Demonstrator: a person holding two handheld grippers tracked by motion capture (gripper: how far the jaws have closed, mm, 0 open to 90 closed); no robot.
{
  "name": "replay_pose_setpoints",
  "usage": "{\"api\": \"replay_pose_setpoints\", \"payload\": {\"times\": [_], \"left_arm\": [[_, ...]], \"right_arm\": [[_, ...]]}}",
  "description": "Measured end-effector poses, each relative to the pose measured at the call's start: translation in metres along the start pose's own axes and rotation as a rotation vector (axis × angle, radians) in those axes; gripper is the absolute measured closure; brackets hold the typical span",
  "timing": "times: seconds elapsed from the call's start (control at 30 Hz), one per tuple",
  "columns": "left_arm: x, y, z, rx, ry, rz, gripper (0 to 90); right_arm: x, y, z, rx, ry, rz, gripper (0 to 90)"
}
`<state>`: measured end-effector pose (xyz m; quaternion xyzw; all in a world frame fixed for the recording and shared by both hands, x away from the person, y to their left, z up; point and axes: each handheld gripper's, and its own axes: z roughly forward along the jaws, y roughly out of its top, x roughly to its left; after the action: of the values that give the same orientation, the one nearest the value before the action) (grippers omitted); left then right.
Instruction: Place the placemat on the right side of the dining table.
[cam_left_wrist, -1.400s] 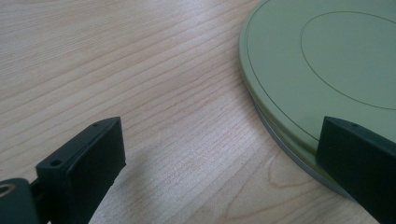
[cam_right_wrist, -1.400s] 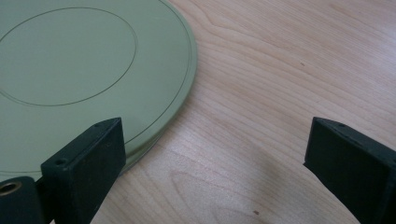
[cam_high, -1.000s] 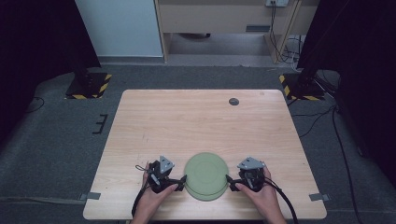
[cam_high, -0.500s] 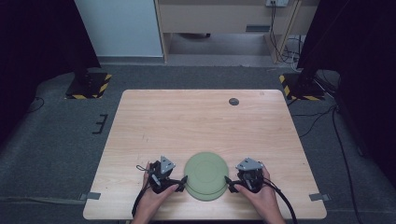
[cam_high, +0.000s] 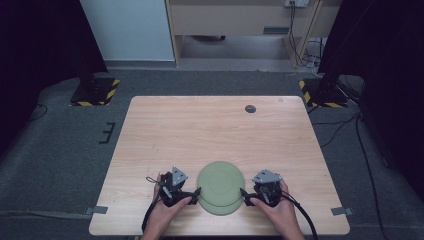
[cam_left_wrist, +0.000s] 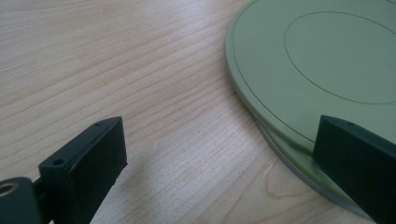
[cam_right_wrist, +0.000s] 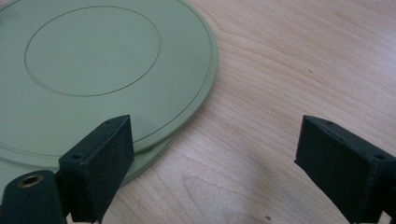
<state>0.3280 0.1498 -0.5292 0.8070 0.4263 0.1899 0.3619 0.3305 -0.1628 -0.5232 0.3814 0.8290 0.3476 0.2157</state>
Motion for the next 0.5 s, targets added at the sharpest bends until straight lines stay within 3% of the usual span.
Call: {"api": "replay_pose_setpoints", "payload": {"times": [0.3,0.5], "left_arm": [[-0.0006,-0.0001,0.0007,0.007,0.001,0.003,1.0],[0.0012,0.0009,0.0027,0.004,0.008,-0.009,0.8]], "right_arm": [[0.0008,-0.0024,-0.0003,0.019,0.020,-0.001,10.5],[-0.0001,-0.0003,0.0025,0.020,-0.002,0.007,7.8]]}}
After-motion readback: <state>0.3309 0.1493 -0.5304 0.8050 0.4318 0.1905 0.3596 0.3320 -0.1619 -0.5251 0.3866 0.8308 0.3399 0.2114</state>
